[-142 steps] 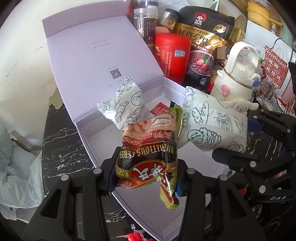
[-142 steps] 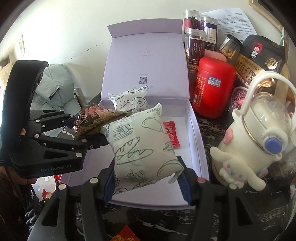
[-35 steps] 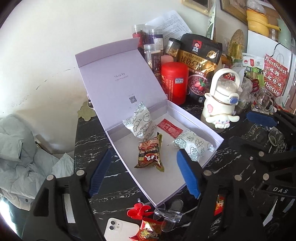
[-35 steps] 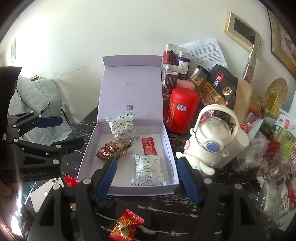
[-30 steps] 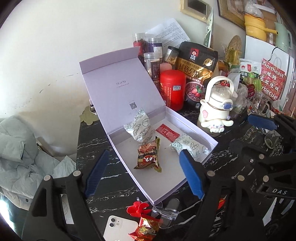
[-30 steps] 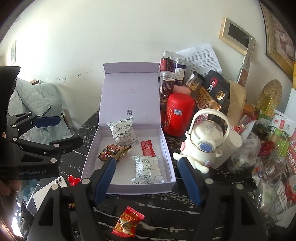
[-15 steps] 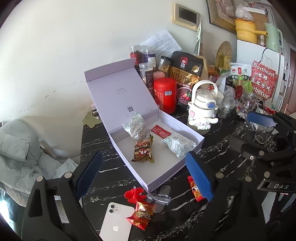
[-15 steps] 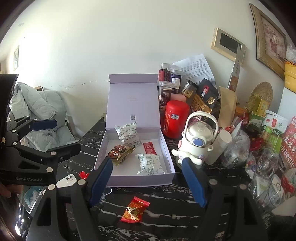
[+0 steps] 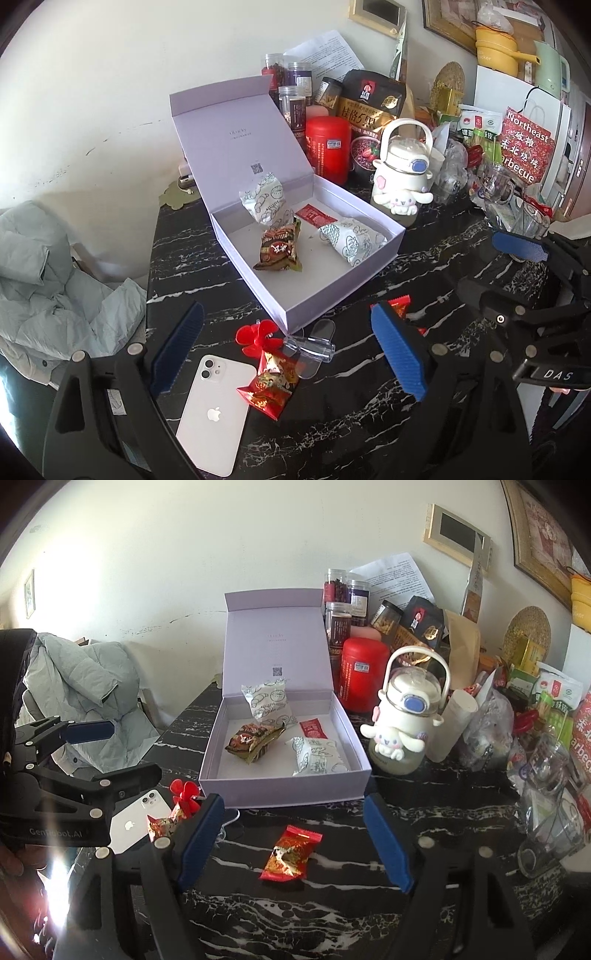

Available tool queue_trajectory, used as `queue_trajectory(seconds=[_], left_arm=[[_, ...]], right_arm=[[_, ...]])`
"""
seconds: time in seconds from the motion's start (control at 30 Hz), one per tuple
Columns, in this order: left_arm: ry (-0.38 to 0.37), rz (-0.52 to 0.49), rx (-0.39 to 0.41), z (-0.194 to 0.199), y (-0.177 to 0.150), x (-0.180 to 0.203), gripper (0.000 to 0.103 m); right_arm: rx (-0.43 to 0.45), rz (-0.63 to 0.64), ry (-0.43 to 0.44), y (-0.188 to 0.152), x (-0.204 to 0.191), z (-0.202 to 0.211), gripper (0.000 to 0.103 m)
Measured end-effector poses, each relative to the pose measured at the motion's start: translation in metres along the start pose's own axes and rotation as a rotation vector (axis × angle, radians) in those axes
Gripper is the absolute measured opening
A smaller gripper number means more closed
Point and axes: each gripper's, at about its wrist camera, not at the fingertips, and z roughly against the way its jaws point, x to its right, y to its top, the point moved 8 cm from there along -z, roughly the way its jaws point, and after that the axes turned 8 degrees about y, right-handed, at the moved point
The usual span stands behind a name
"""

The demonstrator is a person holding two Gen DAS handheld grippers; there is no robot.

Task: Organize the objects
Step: 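Move left gripper to a red fortune-print packet while right gripper approaches another red packet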

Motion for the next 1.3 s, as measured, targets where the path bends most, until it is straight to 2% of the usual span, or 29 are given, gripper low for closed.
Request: queue_trajectory(seconds=[0.43,0.7,0.9,1.07,1.17,1.3], left_arm=[[-0.033,0.044,-0.124,-0.030,-0.052,-0.001,0.092],[-0.013,0.012,-0.159,-0.042,-0.075,-0.002,0.092],[-0.009,0.007,-0.180,-0.049,-0.088,-0.007,0.092],[-0.016,0.003,-0.203,-0.060,-0.098,-0.008,0.092],[-0.018,0.006,-0.228,-0.068,-0.102,-0.009,0.092],[-0.012,0.007,-0.244,-0.077,-0.103,-0.012,0.092]], right_arm=[[-0.117,-0.057,0.023,-0.049,-0.001,-0.031,0.079],[-0.154,-0.040,0.026,-0.068,-0.013,-0.045,0.079],[-0.128,-0.109,0.038,-0.080,-0.011,-0.050,0.079],[-0.149,-0.135,0.042,-0.092,-0.011,-0.061,0.079],[-0.123,-0.153,0.033,-0.092,-0.008,-0.064,0.079],[-0.133,-0.167,0.026,-0.091,-0.003,-0.073,0.079]])
